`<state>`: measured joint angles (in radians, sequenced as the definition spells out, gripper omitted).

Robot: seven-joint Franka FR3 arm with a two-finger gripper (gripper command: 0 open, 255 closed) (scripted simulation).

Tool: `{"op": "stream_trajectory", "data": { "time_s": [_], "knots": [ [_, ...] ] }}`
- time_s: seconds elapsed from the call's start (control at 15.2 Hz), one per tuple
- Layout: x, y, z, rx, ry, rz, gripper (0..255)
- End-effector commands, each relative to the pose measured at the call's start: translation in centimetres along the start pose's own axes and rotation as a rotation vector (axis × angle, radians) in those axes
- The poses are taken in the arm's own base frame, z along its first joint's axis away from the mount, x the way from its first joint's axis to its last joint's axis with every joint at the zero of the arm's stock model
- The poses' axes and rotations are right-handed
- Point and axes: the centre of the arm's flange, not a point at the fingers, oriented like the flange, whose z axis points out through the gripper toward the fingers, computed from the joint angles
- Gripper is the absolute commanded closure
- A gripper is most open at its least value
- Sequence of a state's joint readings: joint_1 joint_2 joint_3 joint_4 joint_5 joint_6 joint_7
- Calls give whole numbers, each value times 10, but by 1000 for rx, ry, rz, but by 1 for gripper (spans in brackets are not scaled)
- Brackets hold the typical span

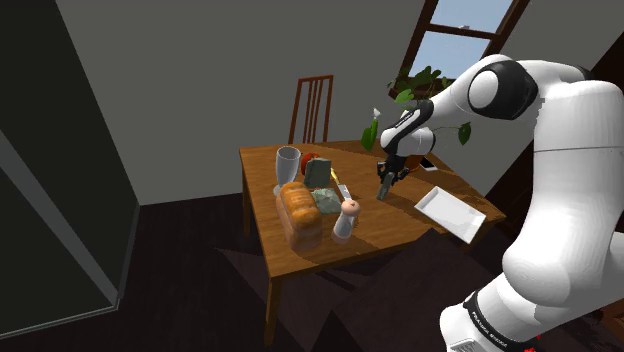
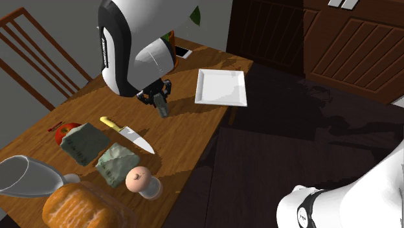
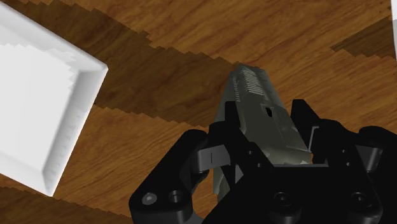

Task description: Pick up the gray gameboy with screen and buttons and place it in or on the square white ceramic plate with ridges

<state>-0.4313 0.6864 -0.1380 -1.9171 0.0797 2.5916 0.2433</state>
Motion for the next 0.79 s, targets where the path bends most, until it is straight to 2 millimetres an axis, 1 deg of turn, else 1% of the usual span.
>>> {"op": "stream_trajectory", "data": {
  "time_s": [0.0, 0.2, 0.73],
  "knots": [
    [0, 0, 1, 0, 0, -1, 255],
    [0, -1, 1, 0, 0, -1, 255],
    [0, 1, -41, 0, 0, -1, 255]
  ]
}}
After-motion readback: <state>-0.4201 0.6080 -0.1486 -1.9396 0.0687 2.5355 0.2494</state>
